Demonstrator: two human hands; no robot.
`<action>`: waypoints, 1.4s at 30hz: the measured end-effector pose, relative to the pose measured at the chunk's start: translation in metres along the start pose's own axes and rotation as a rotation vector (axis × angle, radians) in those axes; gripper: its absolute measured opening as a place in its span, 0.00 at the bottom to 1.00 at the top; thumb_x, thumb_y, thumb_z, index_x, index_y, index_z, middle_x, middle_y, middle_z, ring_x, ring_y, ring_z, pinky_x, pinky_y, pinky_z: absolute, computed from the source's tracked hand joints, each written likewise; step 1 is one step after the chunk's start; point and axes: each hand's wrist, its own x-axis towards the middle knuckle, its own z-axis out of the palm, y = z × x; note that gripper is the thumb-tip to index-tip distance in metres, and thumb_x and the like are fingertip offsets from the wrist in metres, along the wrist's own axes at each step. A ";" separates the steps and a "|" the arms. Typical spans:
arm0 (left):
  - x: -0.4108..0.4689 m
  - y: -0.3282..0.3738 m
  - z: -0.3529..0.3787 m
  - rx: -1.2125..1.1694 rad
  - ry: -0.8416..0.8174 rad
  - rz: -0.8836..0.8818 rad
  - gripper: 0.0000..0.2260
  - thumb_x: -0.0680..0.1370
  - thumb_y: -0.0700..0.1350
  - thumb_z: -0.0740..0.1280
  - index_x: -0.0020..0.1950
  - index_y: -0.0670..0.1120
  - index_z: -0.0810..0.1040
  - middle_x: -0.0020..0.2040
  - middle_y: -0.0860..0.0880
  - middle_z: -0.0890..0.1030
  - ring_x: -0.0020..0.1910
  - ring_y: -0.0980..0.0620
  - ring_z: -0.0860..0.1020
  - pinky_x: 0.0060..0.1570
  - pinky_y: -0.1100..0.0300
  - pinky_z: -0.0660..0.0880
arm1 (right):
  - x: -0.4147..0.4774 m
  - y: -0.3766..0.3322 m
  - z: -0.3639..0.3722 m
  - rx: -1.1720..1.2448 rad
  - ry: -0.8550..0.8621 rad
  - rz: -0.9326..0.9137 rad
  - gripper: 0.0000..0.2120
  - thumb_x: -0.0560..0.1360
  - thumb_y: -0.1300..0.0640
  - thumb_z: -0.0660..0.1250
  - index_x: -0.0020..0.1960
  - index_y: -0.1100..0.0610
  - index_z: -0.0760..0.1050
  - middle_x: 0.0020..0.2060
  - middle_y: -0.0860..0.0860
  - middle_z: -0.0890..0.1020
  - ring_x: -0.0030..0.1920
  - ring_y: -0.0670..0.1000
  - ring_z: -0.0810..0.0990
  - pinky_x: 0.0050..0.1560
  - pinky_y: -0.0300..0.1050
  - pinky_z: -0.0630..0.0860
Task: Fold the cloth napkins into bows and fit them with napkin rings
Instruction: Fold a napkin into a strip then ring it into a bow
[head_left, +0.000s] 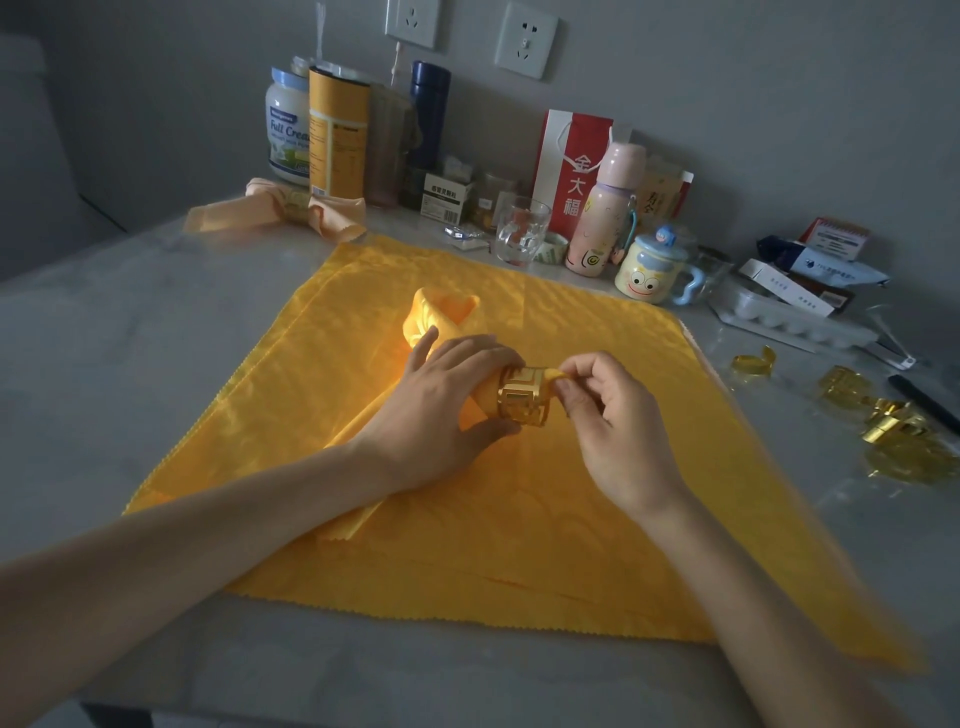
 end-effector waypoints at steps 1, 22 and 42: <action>0.000 0.000 0.000 0.003 -0.003 -0.007 0.27 0.71 0.60 0.65 0.65 0.47 0.73 0.63 0.50 0.76 0.68 0.56 0.64 0.71 0.49 0.47 | 0.000 0.001 0.001 0.006 -0.005 0.005 0.03 0.79 0.61 0.61 0.48 0.54 0.71 0.38 0.50 0.79 0.36 0.49 0.76 0.36 0.42 0.71; 0.002 0.000 -0.001 0.153 -0.086 -0.127 0.23 0.77 0.47 0.66 0.71 0.48 0.66 0.69 0.50 0.71 0.74 0.53 0.58 0.72 0.54 0.39 | 0.011 -0.010 -0.066 0.088 -0.742 0.532 0.03 0.76 0.63 0.63 0.49 0.58 0.74 0.27 0.49 0.77 0.24 0.43 0.74 0.21 0.32 0.62; 0.027 0.002 -0.032 -0.202 -0.243 -0.406 0.22 0.72 0.45 0.67 0.66 0.54 0.71 0.64 0.56 0.70 0.65 0.58 0.65 0.60 0.70 0.63 | 0.022 0.009 0.018 0.016 -0.393 0.068 0.14 0.80 0.61 0.58 0.57 0.51 0.80 0.53 0.40 0.80 0.54 0.39 0.77 0.51 0.27 0.70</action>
